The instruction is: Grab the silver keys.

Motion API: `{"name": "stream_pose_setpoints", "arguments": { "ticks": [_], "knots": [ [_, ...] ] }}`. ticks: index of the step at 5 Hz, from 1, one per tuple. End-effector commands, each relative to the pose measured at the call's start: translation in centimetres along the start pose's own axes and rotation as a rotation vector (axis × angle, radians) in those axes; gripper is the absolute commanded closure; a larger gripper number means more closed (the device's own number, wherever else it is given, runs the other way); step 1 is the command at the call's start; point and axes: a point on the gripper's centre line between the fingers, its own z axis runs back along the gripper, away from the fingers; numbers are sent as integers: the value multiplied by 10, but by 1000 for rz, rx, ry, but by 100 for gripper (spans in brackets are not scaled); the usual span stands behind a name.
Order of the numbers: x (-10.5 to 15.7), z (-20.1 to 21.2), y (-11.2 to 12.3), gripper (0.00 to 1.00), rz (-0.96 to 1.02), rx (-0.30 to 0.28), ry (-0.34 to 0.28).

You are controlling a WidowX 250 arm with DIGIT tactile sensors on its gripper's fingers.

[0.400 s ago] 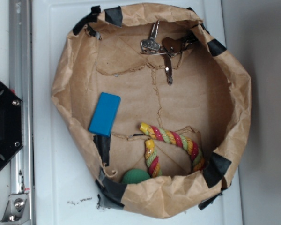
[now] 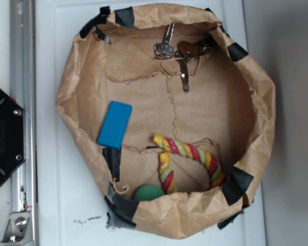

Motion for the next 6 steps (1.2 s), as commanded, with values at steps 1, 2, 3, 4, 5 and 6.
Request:
{"name": "stream_pose_setpoints", "arguments": {
  "ticks": [1,2,3,4,5,6],
  "knots": [
    [88,-31,5,0,137,-12,-128],
    [88,-57,28,0,180,4,-171],
    [87,-74,42,0,208,81,-208],
    [90,-80,54,0,254,185,-288],
    [104,-84,54,0,320,204,-303],
    [104,-84,54,0,320,204,-303]
  ]
}}
